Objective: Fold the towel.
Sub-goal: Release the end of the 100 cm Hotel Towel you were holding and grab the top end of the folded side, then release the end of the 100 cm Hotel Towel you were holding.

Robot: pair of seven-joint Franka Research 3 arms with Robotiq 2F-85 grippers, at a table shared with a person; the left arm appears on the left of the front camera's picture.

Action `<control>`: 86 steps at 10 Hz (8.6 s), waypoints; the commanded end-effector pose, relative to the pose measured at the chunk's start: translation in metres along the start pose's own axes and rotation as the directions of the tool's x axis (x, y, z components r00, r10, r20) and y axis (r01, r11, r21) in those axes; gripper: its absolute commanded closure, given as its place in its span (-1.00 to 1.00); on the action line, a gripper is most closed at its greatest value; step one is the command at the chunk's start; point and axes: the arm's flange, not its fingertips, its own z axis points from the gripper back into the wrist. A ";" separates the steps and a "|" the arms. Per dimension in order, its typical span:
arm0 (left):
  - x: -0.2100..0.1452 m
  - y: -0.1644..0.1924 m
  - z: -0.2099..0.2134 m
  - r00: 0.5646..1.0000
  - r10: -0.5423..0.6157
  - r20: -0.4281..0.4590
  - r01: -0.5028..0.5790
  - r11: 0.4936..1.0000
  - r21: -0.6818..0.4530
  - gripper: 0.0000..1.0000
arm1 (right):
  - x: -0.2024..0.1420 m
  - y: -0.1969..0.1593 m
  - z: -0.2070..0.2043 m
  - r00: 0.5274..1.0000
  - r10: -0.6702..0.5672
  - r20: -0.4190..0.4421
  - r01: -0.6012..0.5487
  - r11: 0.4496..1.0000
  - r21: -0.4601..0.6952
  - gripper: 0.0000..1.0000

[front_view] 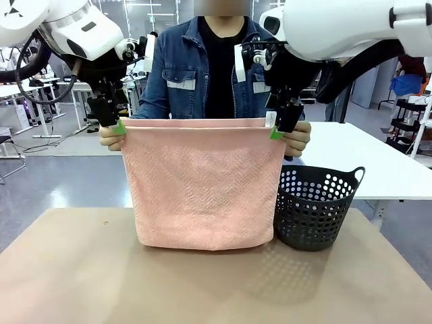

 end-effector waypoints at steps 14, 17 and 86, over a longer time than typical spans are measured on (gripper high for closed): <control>0.013 0.052 -0.077 0.994 -0.025 -0.110 0.003 0.982 -0.190 -1.00 | 0.019 -0.043 -0.063 0.996 -0.015 -0.088 0.027 0.989 0.147 -1.00; 0.012 0.051 -0.078 0.995 -0.032 -0.099 0.012 0.981 -0.194 0.75 | 0.021 -0.044 -0.064 0.993 -0.004 -0.118 0.017 0.994 0.111 0.18; 0.011 0.047 -0.080 0.996 -0.012 -0.087 -0.005 0.983 -0.185 1.00 | 0.017 -0.041 -0.064 0.996 0.018 -0.085 -0.006 0.991 0.130 1.00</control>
